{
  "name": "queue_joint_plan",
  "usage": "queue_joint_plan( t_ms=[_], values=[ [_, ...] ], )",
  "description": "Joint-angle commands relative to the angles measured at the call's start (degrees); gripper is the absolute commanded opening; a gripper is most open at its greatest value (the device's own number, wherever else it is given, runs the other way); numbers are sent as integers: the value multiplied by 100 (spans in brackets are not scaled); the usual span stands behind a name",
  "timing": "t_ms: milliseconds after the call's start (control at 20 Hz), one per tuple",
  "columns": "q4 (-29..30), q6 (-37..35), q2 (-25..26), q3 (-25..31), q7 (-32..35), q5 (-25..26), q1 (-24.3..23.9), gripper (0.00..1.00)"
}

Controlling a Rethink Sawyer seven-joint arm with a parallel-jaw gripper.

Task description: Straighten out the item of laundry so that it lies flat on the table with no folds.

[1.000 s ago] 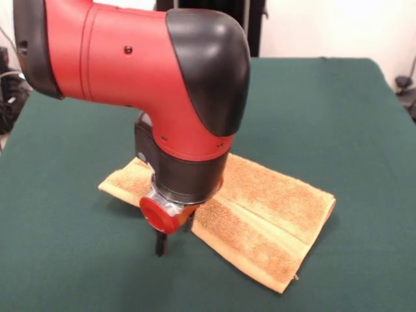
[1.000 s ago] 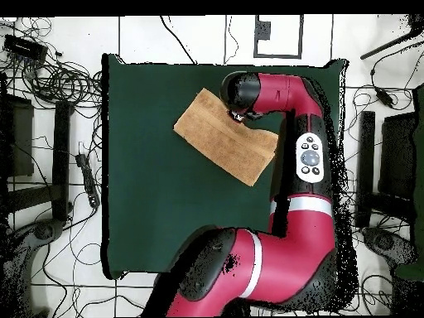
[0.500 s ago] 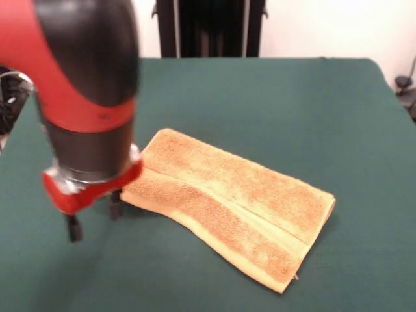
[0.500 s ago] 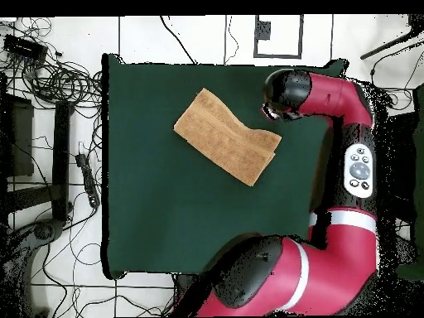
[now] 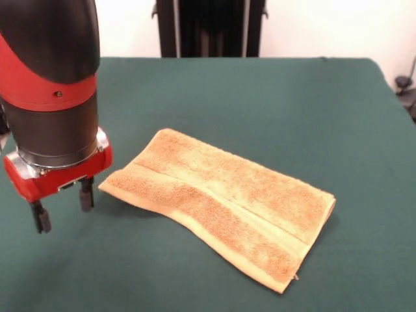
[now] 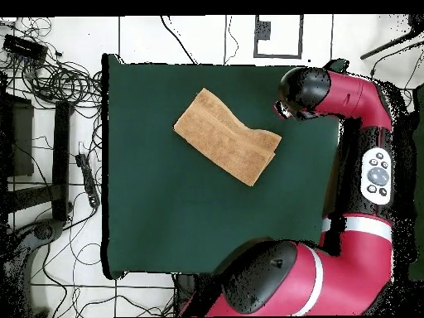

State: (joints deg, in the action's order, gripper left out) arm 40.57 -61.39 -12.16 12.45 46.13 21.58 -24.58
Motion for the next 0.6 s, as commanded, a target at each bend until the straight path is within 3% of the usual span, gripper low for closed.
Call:
queue_joint_plan(
  t_ms=[50,200,300,350,500,550,600],
  values=[
    [379,-1191,318,445,-439,-229,88,100],
    [674,-1089,221,434,-437,-275,66,100],
    [278,-1339,355,470,-361,-261,175,100],
    [580,-1223,186,409,-408,-270,30,100],
    [308,-1408,351,491,-478,-253,74,100],
    [852,-1198,68,443,-522,-293,-34,100],
    [833,-1242,81,455,-558,-291,-39,100]
  ],
)
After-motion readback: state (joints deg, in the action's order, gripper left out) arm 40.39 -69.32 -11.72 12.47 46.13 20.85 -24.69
